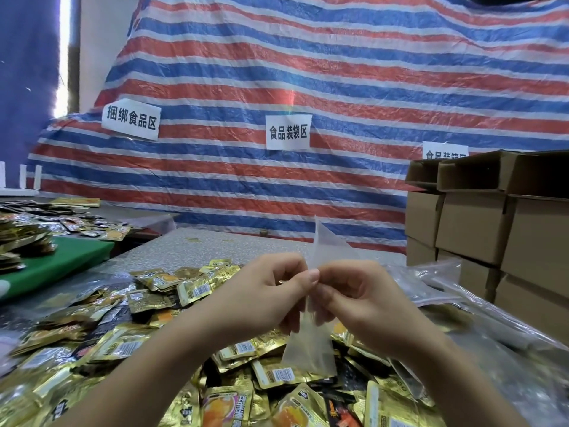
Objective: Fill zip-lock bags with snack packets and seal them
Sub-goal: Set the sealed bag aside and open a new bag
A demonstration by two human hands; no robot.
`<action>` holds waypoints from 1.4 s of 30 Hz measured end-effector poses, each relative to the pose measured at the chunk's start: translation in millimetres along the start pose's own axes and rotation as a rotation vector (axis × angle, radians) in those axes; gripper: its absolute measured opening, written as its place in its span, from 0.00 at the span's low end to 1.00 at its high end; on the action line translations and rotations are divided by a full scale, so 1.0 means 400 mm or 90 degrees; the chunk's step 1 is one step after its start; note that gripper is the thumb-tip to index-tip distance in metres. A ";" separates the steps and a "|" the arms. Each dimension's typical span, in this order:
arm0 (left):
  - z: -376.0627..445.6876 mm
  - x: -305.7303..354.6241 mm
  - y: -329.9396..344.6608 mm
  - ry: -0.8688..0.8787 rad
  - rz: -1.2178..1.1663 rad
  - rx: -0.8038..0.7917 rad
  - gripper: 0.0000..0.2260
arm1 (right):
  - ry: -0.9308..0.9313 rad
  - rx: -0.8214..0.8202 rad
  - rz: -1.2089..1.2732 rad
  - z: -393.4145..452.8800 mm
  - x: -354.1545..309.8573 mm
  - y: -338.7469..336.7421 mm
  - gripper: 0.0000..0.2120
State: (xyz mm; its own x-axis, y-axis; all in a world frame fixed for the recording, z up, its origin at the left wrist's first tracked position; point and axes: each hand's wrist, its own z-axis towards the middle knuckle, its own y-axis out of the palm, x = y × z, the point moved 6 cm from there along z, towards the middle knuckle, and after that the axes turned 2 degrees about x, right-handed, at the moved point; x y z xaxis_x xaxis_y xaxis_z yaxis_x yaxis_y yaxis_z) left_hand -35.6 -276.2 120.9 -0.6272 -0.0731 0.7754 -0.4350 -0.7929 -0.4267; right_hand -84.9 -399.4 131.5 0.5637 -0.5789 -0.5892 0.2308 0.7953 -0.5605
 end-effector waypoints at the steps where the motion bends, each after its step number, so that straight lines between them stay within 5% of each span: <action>1: 0.001 -0.004 0.000 0.004 -0.012 -0.006 0.14 | 0.004 -0.002 0.015 0.001 0.002 -0.001 0.09; 12: 0.014 -0.028 0.007 -0.027 0.013 0.042 0.13 | 0.019 0.011 -0.022 0.002 0.007 0.003 0.08; 16: 0.008 -0.006 0.002 0.046 0.130 0.076 0.13 | 0.031 0.033 -0.027 0.005 0.010 0.003 0.09; 24: 0.011 -0.037 -0.106 0.020 0.214 0.270 0.12 | 0.097 0.363 -0.199 -0.010 0.024 -0.103 0.12; 29: 0.007 -0.022 -0.086 0.021 0.278 0.272 0.14 | 0.094 0.398 -0.306 -0.019 0.019 -0.096 0.13; 35: -0.017 0.001 -0.001 -0.036 0.391 0.195 0.40 | 0.057 0.395 -0.344 -0.013 0.013 -0.072 0.13; 42: -0.029 0.023 0.030 0.030 0.402 0.139 0.33 | 0.064 0.360 -0.254 -0.002 0.033 -0.057 0.13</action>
State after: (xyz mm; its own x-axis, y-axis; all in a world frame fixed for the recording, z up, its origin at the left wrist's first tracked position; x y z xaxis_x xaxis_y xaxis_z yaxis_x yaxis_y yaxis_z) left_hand -54.1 -279.5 117.7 -0.7482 -0.5403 0.3850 0.1614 -0.7112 -0.6843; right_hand -83.4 -425.4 136.1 0.2795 -0.8386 -0.4676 0.7983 0.4736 -0.3721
